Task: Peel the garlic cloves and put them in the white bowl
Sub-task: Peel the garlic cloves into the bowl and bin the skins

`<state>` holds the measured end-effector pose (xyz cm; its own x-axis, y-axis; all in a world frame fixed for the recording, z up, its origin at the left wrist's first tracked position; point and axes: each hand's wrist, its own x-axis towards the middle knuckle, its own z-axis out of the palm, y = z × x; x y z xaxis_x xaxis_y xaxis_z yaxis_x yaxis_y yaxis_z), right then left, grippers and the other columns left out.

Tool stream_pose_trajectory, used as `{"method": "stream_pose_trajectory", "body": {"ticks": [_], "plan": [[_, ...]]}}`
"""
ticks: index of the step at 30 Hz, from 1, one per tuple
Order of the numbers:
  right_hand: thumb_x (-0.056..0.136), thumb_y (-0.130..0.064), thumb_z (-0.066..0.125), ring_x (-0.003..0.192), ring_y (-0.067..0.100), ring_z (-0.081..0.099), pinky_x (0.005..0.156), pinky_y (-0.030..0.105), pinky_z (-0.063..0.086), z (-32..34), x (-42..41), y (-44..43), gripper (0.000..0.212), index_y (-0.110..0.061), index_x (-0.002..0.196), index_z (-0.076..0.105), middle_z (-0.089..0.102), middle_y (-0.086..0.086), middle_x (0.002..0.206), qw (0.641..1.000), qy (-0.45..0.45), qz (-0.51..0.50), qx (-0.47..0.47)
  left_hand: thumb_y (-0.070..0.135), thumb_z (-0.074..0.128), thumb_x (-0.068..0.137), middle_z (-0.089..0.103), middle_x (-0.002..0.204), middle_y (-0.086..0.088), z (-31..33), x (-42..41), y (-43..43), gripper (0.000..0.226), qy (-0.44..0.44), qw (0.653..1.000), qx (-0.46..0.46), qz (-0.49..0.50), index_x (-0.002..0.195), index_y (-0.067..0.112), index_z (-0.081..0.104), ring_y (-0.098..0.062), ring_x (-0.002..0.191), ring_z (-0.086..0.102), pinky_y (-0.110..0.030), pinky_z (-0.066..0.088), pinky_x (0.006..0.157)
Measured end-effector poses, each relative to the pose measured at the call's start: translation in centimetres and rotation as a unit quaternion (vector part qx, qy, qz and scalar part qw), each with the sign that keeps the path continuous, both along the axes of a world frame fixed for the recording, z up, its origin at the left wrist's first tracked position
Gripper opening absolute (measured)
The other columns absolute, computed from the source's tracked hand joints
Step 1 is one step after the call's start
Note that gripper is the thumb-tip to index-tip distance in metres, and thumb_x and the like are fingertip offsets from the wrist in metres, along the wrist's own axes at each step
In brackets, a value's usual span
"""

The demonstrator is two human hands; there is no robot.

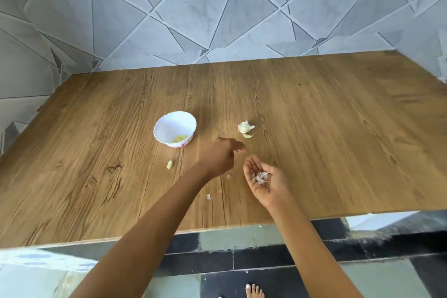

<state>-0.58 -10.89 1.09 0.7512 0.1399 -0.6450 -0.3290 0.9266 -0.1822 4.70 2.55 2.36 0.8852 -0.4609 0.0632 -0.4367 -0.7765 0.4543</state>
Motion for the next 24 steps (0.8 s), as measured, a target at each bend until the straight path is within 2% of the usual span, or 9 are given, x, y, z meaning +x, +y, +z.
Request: {"method": "stream_pose_trajectory", "body": {"ticks": [3, 6, 9, 12, 16, 20, 22, 24], "plan": [[0.097, -0.002, 0.039, 0.065, 0.025, 0.069, 0.059, 0.034, 0.058, -0.2, -0.5, -1.7, 0.026, 0.007, 0.088, 0.061, 0.068, 0.017, 0.072, 1.0, 0.003, -0.023, -0.005, -0.014, 0.042, 0.081, 0.061, 0.127, -0.008, -1.2, 2.0, -2.7, 0.053, 0.003, 0.997, 0.059, -0.045, 0.125, 0.008, 0.06, -0.026, 0.118, 0.055, -0.038, 0.046, 0.095], [0.096, -0.001, 0.041, 0.078, 0.025, 0.066, 0.062, 0.034, 0.058, -0.3, -1.1, -2.7, 0.023, 0.007, 0.09, 0.062, 0.068, 0.017, 0.076, 0.999, 0.001, -0.031, -0.007, -0.013, 0.045, 0.082, 0.057, 0.13, -0.007, -2.1, 2.8, -3.3, 0.052, 0.001, 0.995, 0.082, -0.053, 0.128, 0.009, 0.058, -0.024, 0.119, 0.053, -0.033, 0.046, 0.093], [0.095, -0.001, 0.042, 0.081, 0.025, 0.066, 0.064, 0.034, 0.059, -0.5, -1.3, -3.1, 0.022, 0.007, 0.093, 0.063, 0.069, 0.017, 0.08, 0.999, -0.006, -0.032, -0.002, -0.019, 0.049, 0.072, 0.062, 0.118, -0.011, -2.3, 1.5, -1.2, 0.051, -0.015, 0.993, 0.045, -0.108, 0.114, 0.004, 0.067, -0.027, 0.109, 0.06, -0.034, 0.049, 0.089], [0.096, -0.001, 0.04, 0.067, 0.023, 0.07, 0.063, 0.032, 0.059, -0.5, -1.1, -2.5, 0.024, 0.006, 0.09, 0.062, 0.069, 0.015, 0.074, 1.0, -0.016, -0.018, -0.003, -0.018, 0.054, 0.069, 0.067, 0.106, -0.009, -2.6, -1.6, 2.4, 0.044, -0.022, 0.987, 0.034, -0.153, 0.102, 0.006, 0.072, -0.023, 0.098, 0.064, -0.03, 0.052, 0.085], [0.096, -0.001, 0.039, 0.064, 0.022, 0.07, 0.062, 0.031, 0.059, -0.4, -0.8, -1.2, 0.025, 0.005, 0.09, 0.062, 0.069, 0.015, 0.076, 1.0, -0.025, 0.007, 0.004, -0.016, 0.056, 0.073, 0.069, 0.098, -0.003, -2.0, -5.0, 5.9, 0.039, -0.001, 0.99, 0.018, -0.138, 0.099, 0.009, 0.073, -0.014, 0.091, 0.064, -0.016, 0.046, 0.083], [0.095, 0.0, 0.039, 0.076, 0.023, 0.067, 0.064, 0.031, 0.058, 0.1, -0.5, 0.3, 0.023, 0.005, 0.092, 0.062, 0.066, 0.014, 0.083, 0.999, -0.027, 0.043, -0.002, -0.015, 0.039, 0.07, 0.07, 0.101, -0.005, -1.5, -5.7, 7.3, 0.051, 0.023, 0.995, -0.019, -0.096, 0.1, 0.008, 0.073, -0.01, 0.094, 0.063, -0.009, 0.044, 0.086], [0.095, 0.0, 0.039, 0.083, 0.023, 0.063, 0.065, 0.031, 0.057, 0.3, -0.5, 0.8, 0.023, 0.005, 0.092, 0.061, 0.065, 0.014, 0.086, 0.998, -0.03, 0.053, -0.003, -0.013, 0.037, 0.068, 0.069, 0.107, -0.007, -1.7, -6.0, 7.5, 0.054, 0.017, 0.996, -0.009, -0.084, 0.105, 0.007, 0.071, -0.013, 0.098, 0.062, -0.011, 0.044, 0.087], [0.095, 0.0, 0.039, 0.085, 0.023, 0.063, 0.065, 0.032, 0.058, 0.4, -0.5, 1.3, 0.023, 0.005, 0.093, 0.061, 0.064, 0.014, 0.088, 0.998, -0.028, 0.06, 0.001, -0.009, 0.036, 0.068, 0.068, 0.111, -0.008, -1.6, -6.5, 7.2, 0.055, 0.017, 0.996, 0.004, -0.089, 0.11, 0.006, 0.069, -0.017, 0.101, 0.062, -0.022, 0.048, 0.088]]}}
